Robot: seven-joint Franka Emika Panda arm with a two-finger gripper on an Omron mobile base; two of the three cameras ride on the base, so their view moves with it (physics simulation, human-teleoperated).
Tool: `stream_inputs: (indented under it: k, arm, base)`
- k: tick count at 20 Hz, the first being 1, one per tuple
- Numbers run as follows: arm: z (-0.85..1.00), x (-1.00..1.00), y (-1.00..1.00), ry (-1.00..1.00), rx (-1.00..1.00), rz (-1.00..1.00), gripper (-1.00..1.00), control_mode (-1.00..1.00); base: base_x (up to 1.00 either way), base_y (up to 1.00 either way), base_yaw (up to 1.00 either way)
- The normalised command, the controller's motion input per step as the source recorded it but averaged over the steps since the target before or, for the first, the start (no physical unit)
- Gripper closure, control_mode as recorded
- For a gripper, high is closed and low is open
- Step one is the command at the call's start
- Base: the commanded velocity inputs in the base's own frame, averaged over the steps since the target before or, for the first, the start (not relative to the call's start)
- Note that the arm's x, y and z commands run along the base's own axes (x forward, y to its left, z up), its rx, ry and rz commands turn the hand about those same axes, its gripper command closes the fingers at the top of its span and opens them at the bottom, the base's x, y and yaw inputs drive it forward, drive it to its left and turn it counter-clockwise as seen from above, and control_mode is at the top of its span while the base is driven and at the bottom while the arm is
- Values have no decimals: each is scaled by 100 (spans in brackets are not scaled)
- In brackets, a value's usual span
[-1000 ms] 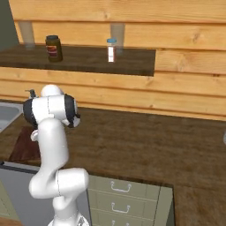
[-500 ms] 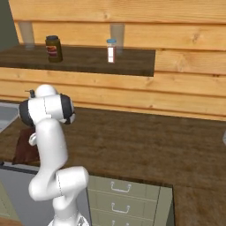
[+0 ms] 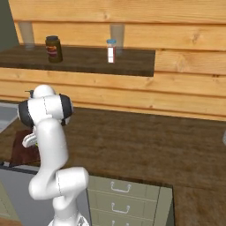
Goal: Pick up the sponge from the counter and clean the cutting board by briefly scrubbing or pressing down on the cutting board. Once finished, release the sponge.
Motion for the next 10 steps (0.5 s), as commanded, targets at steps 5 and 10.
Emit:
stream_inputs:
  k: [5,10]
  arm:
    - [12,-39,100,65,-13,33,100,-100]
    - [12,-32,100,59,-19,32,100,-100]
  base:
    - [0,0,0]
    - [0,0,0]
